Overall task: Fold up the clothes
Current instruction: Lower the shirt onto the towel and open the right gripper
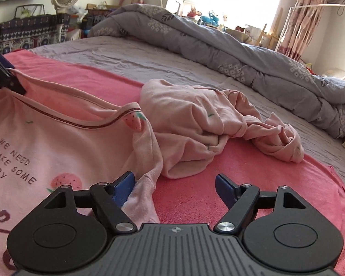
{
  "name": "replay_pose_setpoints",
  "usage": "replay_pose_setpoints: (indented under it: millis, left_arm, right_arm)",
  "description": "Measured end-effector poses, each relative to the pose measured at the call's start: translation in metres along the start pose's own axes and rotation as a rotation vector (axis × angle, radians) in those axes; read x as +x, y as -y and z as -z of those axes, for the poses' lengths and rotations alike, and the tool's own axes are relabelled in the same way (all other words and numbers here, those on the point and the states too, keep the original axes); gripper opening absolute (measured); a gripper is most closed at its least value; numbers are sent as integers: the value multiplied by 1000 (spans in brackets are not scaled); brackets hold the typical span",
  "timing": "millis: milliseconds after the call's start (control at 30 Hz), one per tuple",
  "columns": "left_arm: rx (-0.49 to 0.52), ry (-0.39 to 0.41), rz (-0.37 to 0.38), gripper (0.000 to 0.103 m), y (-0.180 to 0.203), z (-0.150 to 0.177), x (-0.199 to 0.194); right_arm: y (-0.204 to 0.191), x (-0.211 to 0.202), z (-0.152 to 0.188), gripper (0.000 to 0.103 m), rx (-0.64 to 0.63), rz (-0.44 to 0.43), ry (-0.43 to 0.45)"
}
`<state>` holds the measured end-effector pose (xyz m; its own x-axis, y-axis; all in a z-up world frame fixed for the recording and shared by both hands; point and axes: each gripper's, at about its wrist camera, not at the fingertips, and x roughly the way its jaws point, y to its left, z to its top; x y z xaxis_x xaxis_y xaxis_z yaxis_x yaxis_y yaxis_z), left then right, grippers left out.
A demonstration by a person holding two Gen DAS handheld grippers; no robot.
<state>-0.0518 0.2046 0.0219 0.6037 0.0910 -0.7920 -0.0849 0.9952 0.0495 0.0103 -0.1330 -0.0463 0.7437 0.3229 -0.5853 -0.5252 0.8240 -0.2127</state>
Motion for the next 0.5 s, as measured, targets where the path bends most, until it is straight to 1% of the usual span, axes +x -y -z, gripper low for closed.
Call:
replay_pose_setpoints:
  millis: [33,67,100,133,167,267,300,333,367,400,433,500]
  left_arm:
    - [-17,-4,33,92,-5,1,-2]
    - [-24,-4,50,92,-10,4,-5]
    - [-23,-3,48,93,-14,6,-6]
    - [-17,-4,38,97,-14,8,-5]
    - [-11,-8,29,98,-14,10,-3]
    - [-12,-37,0,98,-6,10,19]
    - [-17,-46,-14,98,-2,9,28]
    - [-20,-45,-14,101,0,10,37]
    - [-29,-15,-17,103,2,13,42]
    - [-39,17,-19,103,4,16,47]
    - [-37,52,-19,103,5,20,48]
    - [-33,111,-18,103,6,27,48]
  right_arm:
    - [6,-1,-3,77,34,-13,7]
    - [16,-6,-6,77,87,-51,30]
    - [26,-11,-8,77,142,-89,51]
    - [36,-14,-11,77,202,-107,64]
    - [47,-16,-14,77,263,-119,74]
    - [69,1,-28,79,417,-42,66]
    - [68,12,-34,79,427,-26,42]
    - [66,25,-39,80,427,-11,13]
    - [63,38,-41,87,441,-14,-10]
    - [59,51,-42,91,460,-20,-32]
    - [56,63,-44,91,478,-26,-55]
    - [49,89,-46,70,514,-39,-99]
